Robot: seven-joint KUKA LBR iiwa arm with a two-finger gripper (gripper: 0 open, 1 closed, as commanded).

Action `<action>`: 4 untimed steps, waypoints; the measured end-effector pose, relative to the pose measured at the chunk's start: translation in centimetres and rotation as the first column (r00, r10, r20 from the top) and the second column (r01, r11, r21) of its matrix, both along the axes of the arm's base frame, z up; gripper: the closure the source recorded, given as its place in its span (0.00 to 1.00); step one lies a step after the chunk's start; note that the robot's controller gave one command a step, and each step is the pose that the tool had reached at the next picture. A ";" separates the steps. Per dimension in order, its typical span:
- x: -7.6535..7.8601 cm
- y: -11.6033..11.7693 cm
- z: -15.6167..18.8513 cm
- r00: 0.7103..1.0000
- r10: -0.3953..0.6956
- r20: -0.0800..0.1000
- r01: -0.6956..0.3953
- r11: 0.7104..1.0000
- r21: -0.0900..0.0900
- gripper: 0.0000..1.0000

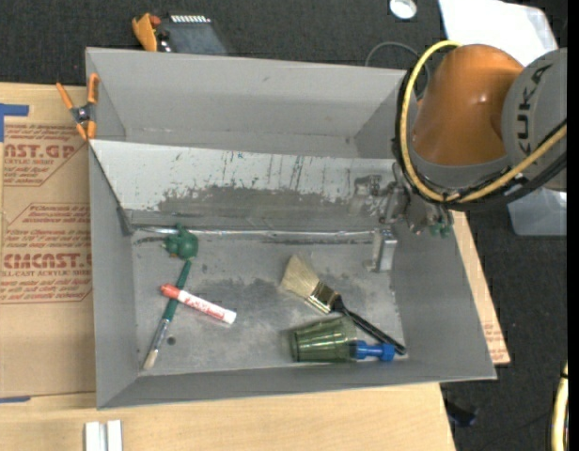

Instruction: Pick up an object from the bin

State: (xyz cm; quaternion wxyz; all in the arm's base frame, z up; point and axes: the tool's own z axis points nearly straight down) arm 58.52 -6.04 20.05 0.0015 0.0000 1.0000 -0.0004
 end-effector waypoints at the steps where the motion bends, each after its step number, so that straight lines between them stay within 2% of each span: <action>1: 0.0 3.8 -10.0 0.993 -0.115 0.004 0.115 0.993 0.002 0.00; 2: -0.8 4.9 -9.6 0.992 -0.127 0.001 0.127 0.992 0.002 0.00; 3: -3.7 7.3 -10.2 0.966 -0.260 -0.005 0.260 0.966 0.003 0.00; 4: -2.2 6.5 -13.2 0.963 -0.269 0.005 0.269 0.963 0.003 0.00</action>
Offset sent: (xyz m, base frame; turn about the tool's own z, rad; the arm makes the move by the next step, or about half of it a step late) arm -0.0121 0.0568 -0.0586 0.1330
